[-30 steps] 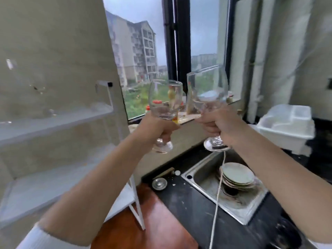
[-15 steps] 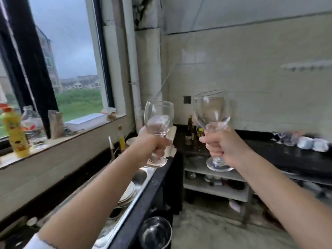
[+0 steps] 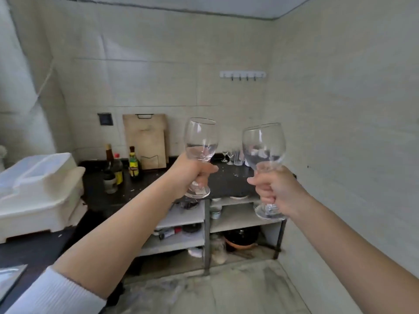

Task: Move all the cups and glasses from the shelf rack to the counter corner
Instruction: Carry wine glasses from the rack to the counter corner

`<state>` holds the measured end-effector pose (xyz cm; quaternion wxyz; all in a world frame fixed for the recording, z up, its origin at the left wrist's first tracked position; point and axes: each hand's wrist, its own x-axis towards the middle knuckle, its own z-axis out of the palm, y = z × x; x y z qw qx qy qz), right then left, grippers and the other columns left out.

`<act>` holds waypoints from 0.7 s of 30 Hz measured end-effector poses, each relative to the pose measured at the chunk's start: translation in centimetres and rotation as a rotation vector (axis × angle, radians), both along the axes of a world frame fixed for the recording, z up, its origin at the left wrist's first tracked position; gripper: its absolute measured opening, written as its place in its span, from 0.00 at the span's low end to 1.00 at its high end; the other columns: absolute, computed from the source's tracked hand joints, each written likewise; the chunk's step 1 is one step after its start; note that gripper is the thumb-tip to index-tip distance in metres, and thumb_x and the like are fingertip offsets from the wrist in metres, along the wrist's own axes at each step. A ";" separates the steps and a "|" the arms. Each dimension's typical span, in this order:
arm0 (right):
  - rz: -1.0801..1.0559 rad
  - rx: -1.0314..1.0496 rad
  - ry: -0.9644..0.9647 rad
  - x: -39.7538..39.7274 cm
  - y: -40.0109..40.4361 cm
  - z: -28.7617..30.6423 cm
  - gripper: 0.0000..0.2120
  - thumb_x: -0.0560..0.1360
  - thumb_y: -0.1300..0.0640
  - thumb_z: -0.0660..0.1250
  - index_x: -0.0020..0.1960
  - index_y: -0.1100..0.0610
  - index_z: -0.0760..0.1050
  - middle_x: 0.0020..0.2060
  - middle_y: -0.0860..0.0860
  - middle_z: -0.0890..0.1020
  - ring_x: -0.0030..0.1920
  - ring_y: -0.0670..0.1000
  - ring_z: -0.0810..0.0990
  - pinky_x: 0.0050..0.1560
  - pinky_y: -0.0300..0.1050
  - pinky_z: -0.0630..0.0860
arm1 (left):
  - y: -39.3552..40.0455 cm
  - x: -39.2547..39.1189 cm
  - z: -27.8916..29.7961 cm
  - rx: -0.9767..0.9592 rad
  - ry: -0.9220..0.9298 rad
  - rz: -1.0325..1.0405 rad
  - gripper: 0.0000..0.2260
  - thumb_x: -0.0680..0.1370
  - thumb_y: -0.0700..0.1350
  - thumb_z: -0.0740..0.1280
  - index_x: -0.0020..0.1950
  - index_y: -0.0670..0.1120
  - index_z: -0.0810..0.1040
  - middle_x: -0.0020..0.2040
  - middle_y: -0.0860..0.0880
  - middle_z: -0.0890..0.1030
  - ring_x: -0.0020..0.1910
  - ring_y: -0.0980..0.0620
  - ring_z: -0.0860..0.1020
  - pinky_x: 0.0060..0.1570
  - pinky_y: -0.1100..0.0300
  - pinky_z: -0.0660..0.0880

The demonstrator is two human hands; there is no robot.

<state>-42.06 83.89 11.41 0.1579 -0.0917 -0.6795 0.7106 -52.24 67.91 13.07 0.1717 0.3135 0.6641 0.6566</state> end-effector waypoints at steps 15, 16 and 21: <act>-0.320 -0.058 -0.029 -18.9 24.6 -0.6 0.19 0.73 0.66 0.65 0.30 0.54 0.60 0.12 0.43 0.60 0.13 0.42 0.55 0.17 0.28 0.53 | 27.7 -23.8 -1.1 -0.046 -0.004 -0.268 0.19 0.73 0.27 0.61 0.29 0.45 0.61 0.15 0.55 0.63 0.14 0.59 0.60 0.18 0.71 0.58; -0.306 -0.074 -0.020 -19.8 25.9 -0.9 0.19 0.74 0.63 0.65 0.30 0.54 0.61 0.13 0.43 0.61 0.13 0.42 0.55 0.17 0.29 0.54 | 29.0 -25.0 -1.8 -0.056 0.003 -0.285 0.17 0.74 0.27 0.61 0.30 0.44 0.63 0.16 0.55 0.64 0.14 0.59 0.61 0.18 0.71 0.59; -0.378 -0.106 0.118 -25.7 33.6 -2.6 0.08 0.74 0.62 0.65 0.38 0.54 0.69 0.19 0.45 0.67 0.16 0.41 0.62 0.17 0.31 0.58 | 36.7 -30.7 -4.5 -0.046 -0.018 -0.265 0.12 0.73 0.33 0.67 0.55 0.34 0.72 0.45 0.41 0.74 0.18 0.59 0.65 0.19 0.69 0.63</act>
